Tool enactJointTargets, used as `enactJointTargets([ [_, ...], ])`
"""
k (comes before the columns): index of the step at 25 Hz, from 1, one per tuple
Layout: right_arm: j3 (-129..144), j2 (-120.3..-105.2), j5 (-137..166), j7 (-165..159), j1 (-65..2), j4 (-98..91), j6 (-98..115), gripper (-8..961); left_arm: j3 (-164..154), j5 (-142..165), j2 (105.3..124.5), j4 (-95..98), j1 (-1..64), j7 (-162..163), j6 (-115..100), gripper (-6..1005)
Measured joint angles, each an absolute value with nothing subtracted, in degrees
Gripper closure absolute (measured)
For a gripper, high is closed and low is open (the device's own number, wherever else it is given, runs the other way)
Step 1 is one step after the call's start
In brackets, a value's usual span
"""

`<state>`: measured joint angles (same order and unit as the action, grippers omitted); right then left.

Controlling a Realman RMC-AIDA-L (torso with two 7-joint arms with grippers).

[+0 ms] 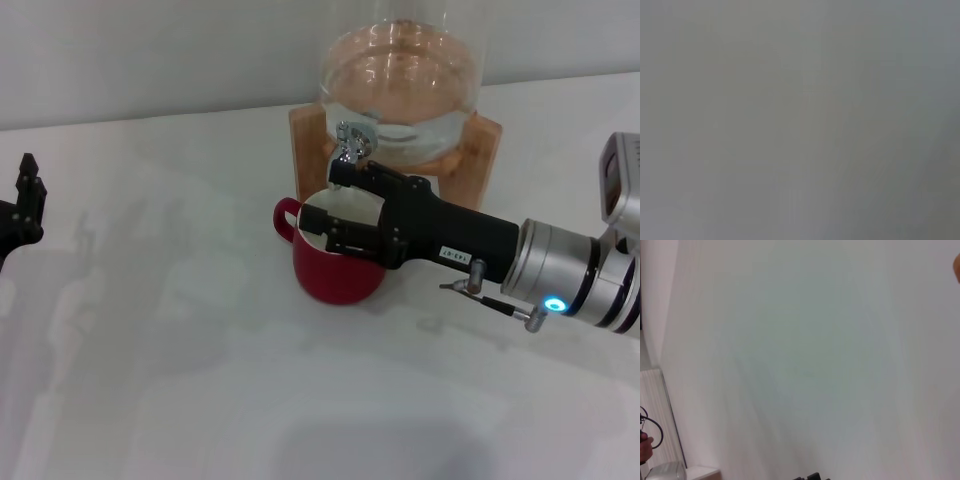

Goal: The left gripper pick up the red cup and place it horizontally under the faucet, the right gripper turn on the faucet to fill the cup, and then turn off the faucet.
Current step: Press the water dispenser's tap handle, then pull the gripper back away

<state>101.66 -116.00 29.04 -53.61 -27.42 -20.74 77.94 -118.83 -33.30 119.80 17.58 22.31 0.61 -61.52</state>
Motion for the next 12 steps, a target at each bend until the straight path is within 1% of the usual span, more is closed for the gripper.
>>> enactJointTargets([
  [12,101.44,-115.69,28.24,-53.49,-27.14,-20.74,78.07,85,-118.83,-33.31,119.8,17.48,22.33,0.62,-61.45,508],
])
